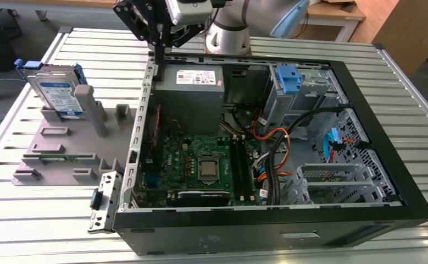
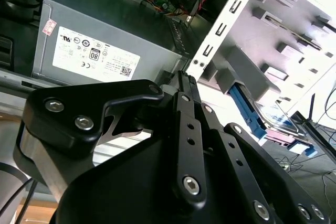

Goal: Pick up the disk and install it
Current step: 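Reach for the disk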

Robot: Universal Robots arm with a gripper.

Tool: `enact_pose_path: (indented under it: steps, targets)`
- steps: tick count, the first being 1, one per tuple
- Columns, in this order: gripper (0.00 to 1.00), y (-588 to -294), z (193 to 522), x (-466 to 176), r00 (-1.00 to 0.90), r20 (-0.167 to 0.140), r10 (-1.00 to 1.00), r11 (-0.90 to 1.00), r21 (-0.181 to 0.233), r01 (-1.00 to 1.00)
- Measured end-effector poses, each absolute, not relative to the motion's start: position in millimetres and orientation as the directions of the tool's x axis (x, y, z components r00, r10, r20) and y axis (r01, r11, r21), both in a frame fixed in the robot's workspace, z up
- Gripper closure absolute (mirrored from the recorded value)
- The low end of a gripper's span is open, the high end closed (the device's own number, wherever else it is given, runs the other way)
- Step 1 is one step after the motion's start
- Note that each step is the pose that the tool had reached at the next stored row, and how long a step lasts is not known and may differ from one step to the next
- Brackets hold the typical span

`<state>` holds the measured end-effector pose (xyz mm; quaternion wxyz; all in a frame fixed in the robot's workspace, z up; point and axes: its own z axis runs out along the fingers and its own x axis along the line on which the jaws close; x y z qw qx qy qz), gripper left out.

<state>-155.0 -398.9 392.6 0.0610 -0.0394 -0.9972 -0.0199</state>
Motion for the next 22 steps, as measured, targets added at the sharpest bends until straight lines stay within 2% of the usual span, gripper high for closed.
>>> enact_pose_path:
  steps: [22]
  targets:
    - [0.89, -399.0, 392.5, -161.4, -0.989, 0.123, 0.076, 0.996, 0.035, 0.081]
